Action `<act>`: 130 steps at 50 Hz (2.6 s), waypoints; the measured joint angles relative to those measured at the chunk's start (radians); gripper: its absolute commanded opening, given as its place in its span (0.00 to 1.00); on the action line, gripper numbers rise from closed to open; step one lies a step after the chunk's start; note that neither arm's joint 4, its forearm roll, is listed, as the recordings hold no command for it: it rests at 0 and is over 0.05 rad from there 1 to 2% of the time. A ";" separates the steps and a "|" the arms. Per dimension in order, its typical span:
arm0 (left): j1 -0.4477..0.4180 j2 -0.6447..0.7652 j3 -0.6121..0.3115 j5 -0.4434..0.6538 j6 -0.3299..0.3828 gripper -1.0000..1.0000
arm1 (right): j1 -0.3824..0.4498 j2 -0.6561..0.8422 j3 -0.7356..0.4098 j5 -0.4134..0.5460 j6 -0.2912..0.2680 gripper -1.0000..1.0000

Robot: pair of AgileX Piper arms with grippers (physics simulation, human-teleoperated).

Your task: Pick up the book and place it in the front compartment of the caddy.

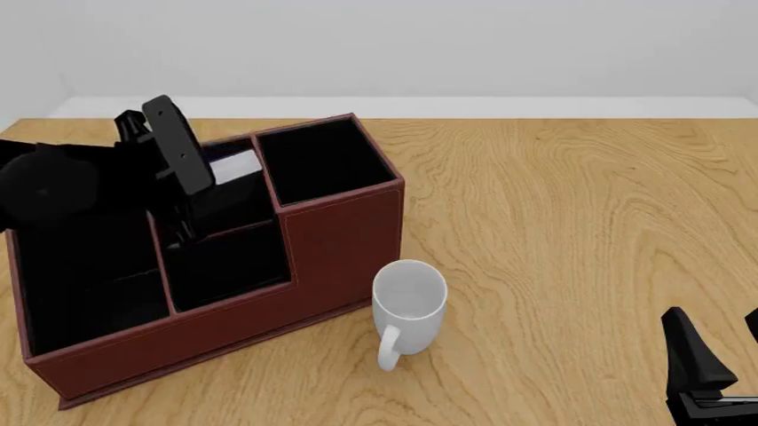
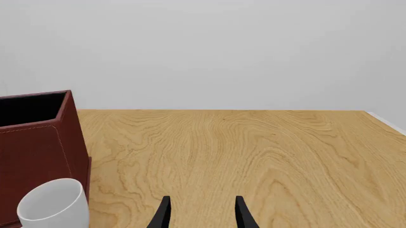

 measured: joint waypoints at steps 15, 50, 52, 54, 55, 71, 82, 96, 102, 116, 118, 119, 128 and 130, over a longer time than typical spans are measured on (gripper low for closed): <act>0.005 0.037 -0.021 -0.016 0.034 0.00 | 0.000 0.000 0.000 0.000 0.000 1.00; 0.090 0.125 0.023 -0.093 0.189 0.00 | 0.000 0.000 0.000 0.000 0.000 1.00; 0.092 0.125 0.026 -0.097 0.196 0.00 | 0.000 0.000 0.000 0.000 0.000 1.00; 0.093 0.124 0.028 -0.100 0.201 0.00 | 0.000 0.000 0.000 0.000 0.000 1.00; 0.094 0.124 0.029 -0.100 0.203 0.00 | 0.000 0.000 0.000 0.000 0.000 1.00; 0.105 0.141 -0.021 -0.022 0.228 0.00 | 0.000 0.000 0.000 0.000 0.000 1.00; 0.145 0.164 -0.089 -0.047 0.266 1.00 | 0.000 0.000 0.000 0.000 0.000 1.00; 0.147 0.156 -0.072 -0.070 0.328 1.00 | 0.000 0.000 0.000 0.000 0.000 1.00; 0.134 0.141 -0.029 -0.141 0.342 1.00 | 0.000 0.000 0.000 0.000 0.000 1.00; 0.118 0.118 0.023 -0.357 0.321 1.00 | 0.000 0.000 0.000 0.000 0.000 1.00; 0.116 0.108 0.023 -0.378 0.320 1.00 | 0.000 0.000 0.000 0.000 0.000 1.00; 0.116 0.102 0.023 -0.387 0.319 1.00 | 0.000 0.000 0.000 0.000 0.000 1.00; 0.093 -0.019 0.022 -0.404 0.286 1.00 | 0.000 0.000 0.000 0.000 0.000 1.00; 0.085 -0.058 0.027 -0.397 0.278 1.00 | 0.000 0.000 0.000 0.000 0.000 1.00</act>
